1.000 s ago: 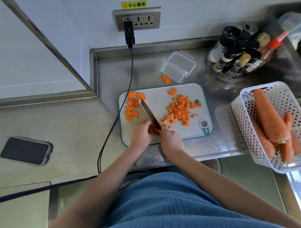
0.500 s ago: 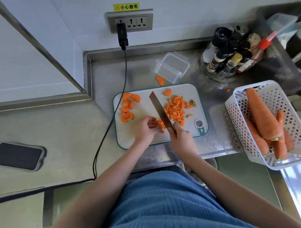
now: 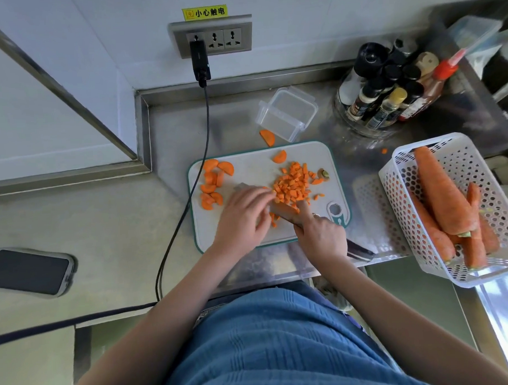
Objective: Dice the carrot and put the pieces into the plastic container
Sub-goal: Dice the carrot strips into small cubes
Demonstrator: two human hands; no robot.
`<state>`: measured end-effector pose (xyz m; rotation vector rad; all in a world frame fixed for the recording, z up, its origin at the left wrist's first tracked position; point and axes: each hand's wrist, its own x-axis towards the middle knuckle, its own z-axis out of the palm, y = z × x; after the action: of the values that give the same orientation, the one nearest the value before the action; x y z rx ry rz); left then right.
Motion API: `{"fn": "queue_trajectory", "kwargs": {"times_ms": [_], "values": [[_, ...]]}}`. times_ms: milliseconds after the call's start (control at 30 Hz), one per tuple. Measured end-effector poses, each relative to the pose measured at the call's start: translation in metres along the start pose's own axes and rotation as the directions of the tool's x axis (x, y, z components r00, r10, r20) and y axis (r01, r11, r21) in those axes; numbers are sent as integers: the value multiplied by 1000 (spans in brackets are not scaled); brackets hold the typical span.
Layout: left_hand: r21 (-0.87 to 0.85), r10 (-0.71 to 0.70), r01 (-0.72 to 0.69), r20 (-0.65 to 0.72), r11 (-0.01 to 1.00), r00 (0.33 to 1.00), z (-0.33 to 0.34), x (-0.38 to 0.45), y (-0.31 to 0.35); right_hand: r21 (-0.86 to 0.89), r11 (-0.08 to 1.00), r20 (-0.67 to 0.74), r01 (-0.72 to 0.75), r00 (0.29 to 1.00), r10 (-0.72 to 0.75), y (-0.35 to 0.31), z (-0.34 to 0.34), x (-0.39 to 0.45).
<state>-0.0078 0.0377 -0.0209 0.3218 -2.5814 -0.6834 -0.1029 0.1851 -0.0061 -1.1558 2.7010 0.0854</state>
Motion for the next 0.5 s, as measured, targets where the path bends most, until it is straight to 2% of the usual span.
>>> {"fn": "queue_trajectory", "kwargs": {"times_ms": [33,100,233,333,433,500], "values": [[32,71,-74,85,997,994,3,3,2,-50,999,-33,8,999,-9,1,1,1],[85,95,-117,221,990,971,10,4,4,-57,998,-125,7,992,-14,5,5,2],[84,46,-78,335,993,941,18,3,-2,-31,998,-206,47,977,-53,10,8,2],[83,-6,-35,452,996,892,20,9,-4,-10,998,-242,68,968,-68,13,9,0],[87,-81,45,477,995,875,21,18,-10,53,998,-256,35,966,-20,15,14,2],[65,-102,83,397,994,912,17,20,-16,80,997,-218,3,976,15,18,15,1]]}}
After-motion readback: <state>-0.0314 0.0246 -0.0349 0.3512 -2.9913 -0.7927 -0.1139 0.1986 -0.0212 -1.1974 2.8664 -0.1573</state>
